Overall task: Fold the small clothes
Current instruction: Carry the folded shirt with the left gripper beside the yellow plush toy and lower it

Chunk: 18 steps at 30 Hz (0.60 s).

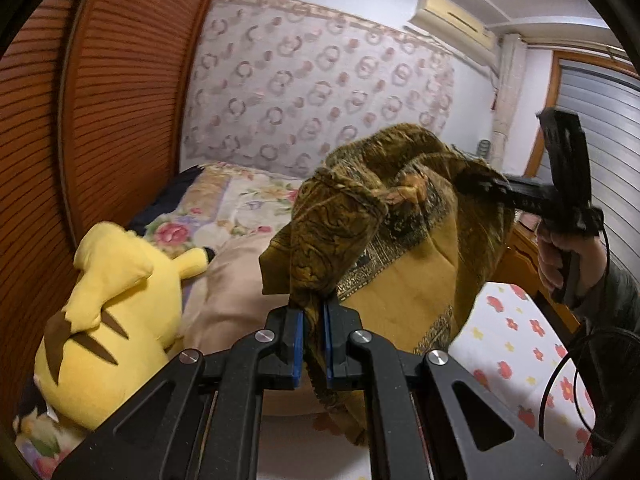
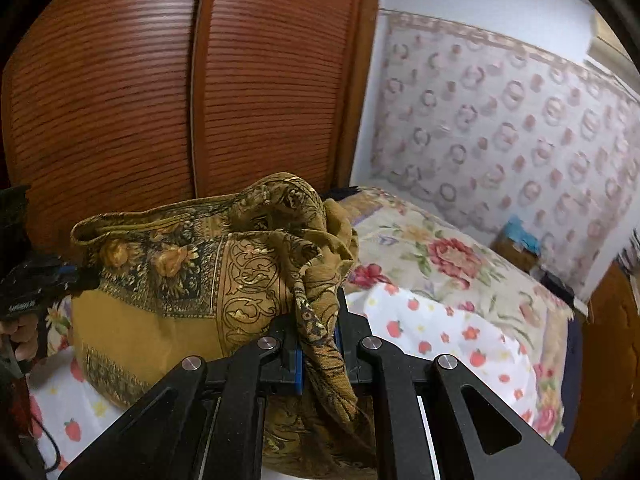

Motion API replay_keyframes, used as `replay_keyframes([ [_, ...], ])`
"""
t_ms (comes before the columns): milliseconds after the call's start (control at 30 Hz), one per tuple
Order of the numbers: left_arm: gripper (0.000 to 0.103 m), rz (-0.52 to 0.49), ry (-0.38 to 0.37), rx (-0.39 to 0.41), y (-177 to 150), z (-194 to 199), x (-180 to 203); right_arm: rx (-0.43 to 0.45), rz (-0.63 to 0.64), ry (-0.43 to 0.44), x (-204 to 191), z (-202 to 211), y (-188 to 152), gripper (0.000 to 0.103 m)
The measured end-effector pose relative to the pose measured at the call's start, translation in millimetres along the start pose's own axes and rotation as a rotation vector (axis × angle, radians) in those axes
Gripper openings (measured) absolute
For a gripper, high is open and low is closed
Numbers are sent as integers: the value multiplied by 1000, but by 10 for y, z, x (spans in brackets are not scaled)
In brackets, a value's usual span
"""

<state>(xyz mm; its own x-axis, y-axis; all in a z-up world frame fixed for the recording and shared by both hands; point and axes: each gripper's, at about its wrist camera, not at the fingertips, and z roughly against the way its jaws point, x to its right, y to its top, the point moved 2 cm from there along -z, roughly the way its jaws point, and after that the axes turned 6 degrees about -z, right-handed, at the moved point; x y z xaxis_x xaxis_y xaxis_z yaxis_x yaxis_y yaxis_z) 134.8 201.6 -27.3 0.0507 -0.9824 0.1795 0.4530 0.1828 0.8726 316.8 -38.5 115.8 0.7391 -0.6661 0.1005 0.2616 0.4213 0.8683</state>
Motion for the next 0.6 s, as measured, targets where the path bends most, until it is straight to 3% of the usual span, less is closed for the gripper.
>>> replay_keyframes([
  [300, 9, 111, 71, -29, -393, -24, -177, -20, 153, 51, -287, -822, 367, 11],
  [600, 9, 116, 135, -119, -551, -122, -290, -45, 80, 74, -361, -1540, 533, 11],
])
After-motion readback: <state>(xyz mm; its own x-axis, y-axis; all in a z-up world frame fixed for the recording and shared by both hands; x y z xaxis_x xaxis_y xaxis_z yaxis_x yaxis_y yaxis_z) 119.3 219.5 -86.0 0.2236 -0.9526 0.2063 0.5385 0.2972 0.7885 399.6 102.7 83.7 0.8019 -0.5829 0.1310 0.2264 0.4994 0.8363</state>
